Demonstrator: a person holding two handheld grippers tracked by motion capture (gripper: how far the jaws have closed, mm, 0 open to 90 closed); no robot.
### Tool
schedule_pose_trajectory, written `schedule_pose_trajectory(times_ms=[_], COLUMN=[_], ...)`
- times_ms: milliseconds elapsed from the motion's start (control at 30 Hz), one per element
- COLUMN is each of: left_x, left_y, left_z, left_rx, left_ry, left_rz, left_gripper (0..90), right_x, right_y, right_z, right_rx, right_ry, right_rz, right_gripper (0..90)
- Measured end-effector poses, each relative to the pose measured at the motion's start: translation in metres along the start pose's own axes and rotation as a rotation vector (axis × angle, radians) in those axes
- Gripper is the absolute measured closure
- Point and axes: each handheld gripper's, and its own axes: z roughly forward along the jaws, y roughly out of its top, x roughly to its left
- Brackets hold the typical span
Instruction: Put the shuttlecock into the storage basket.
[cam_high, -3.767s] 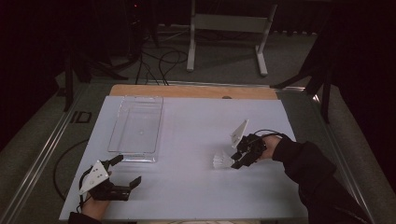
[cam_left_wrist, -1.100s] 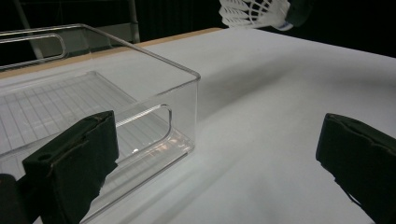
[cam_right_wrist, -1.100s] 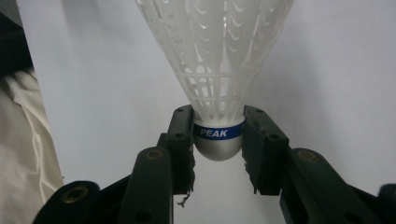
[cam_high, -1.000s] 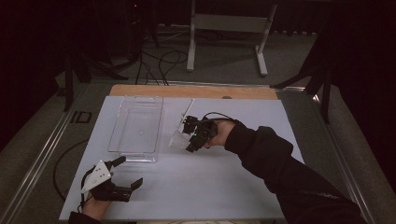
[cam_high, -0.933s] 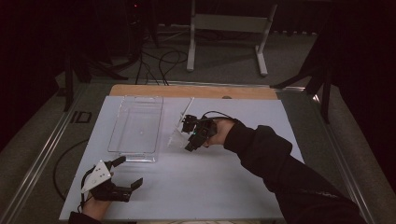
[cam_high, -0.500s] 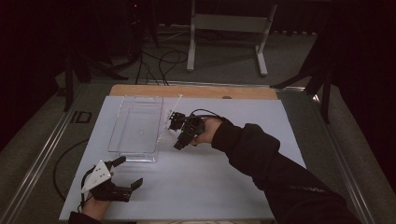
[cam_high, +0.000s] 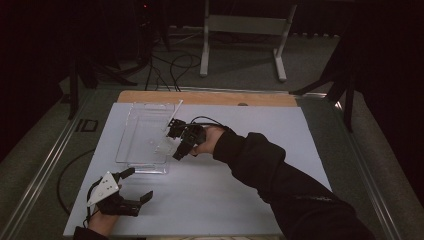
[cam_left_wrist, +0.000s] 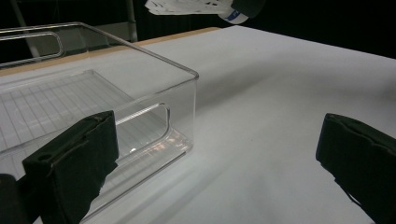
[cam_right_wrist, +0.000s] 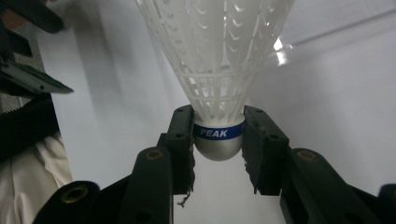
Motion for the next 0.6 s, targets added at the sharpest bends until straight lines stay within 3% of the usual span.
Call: schedule_pose_trajectory(times_ms=[600], left_x=[0.000], left_y=[0.000], left_z=[0.000], left_rx=[-0.001], left_ry=[-0.003], left_rz=[-0.002], left_gripper=[0.0], right_x=[0.009], right_y=[0.038], right_z=[0.008], right_rx=[-0.026], right_ry=[-0.005], right_rz=[-0.045], right_gripper=[65.8])
